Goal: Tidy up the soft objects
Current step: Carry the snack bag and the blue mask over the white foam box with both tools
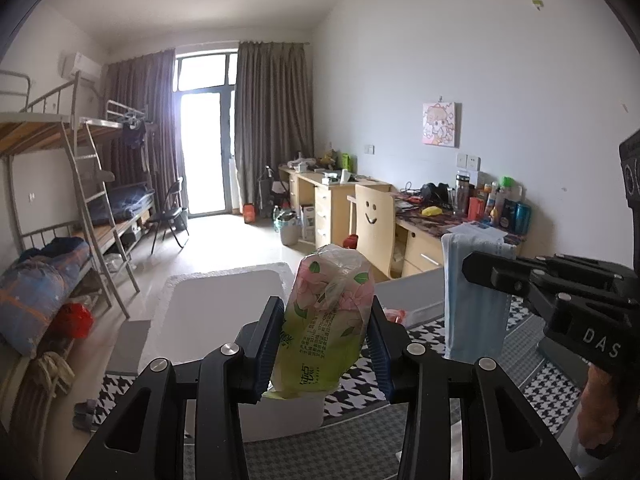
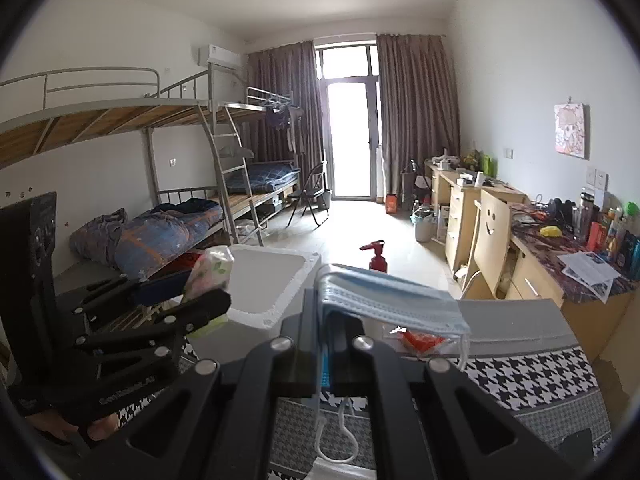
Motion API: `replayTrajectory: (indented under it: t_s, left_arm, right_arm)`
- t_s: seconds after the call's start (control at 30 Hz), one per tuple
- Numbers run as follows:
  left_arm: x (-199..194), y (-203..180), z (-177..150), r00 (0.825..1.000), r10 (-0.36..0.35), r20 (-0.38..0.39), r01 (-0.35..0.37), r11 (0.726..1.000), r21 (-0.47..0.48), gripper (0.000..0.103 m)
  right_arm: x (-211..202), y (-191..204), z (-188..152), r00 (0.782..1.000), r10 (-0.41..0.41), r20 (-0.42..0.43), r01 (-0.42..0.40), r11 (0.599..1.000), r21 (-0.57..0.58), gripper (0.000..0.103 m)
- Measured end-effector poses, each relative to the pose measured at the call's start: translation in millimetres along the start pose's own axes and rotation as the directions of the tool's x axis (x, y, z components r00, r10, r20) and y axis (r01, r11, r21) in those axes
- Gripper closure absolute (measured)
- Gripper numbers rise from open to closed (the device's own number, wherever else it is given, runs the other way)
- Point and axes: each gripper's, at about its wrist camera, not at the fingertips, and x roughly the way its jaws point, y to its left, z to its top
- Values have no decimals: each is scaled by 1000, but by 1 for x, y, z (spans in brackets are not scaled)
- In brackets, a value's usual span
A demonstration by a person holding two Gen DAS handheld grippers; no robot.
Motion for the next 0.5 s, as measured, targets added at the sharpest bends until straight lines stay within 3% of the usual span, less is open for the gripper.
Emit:
replayTrajectory:
  t_s: [0.5]
  left_arm:
    - [21, 22, 19, 994, 111, 11, -111, 994, -3, 60]
  right_arm:
    - [27, 4, 18, 1000, -1, -23, 0, 1000, -30, 97]
